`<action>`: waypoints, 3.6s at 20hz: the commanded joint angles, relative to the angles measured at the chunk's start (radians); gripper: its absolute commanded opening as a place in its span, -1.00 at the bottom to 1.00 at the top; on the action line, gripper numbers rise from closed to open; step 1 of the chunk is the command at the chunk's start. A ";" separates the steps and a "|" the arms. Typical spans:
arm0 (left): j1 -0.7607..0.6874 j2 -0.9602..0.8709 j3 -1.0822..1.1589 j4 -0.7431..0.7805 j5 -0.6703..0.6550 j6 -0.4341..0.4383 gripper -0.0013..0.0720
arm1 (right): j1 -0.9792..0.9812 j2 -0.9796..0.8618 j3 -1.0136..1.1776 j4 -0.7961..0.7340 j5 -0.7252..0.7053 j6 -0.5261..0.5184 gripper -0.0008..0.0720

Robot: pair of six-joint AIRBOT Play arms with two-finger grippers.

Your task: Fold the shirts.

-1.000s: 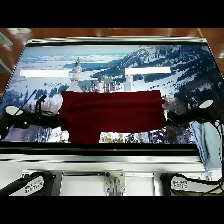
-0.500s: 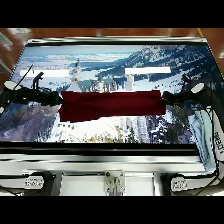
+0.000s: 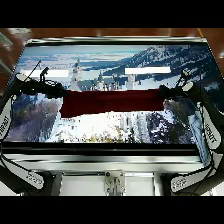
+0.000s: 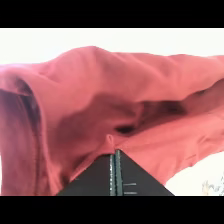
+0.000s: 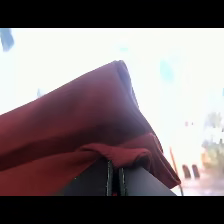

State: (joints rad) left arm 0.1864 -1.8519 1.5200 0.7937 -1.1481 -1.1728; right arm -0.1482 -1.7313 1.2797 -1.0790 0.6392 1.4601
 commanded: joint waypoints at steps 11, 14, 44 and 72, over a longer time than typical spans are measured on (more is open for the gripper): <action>0.014 -0.044 0.023 -0.085 -0.157 -0.018 -0.22 | -0.099 0.066 0.005 0.067 0.035 -0.037 0.76; 0.013 -0.040 0.023 -0.107 -0.171 -0.018 -0.23 | -0.152 0.064 0.005 0.137 0.085 -0.045 0.75; -0.048 -0.040 0.023 -0.263 -0.173 0.036 -0.25 | -0.172 -0.098 0.005 0.285 0.041 -0.108 0.64; -0.883 -0.207 0.044 -0.933 0.466 -0.005 -0.87 | -0.172 0.716 0.005 0.243 0.672 -0.013 -0.79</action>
State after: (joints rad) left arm -0.6048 -2.0052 1.5494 0.0517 -0.7517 -1.1870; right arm -0.3202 -1.0794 1.2839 -0.8234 1.2587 1.3933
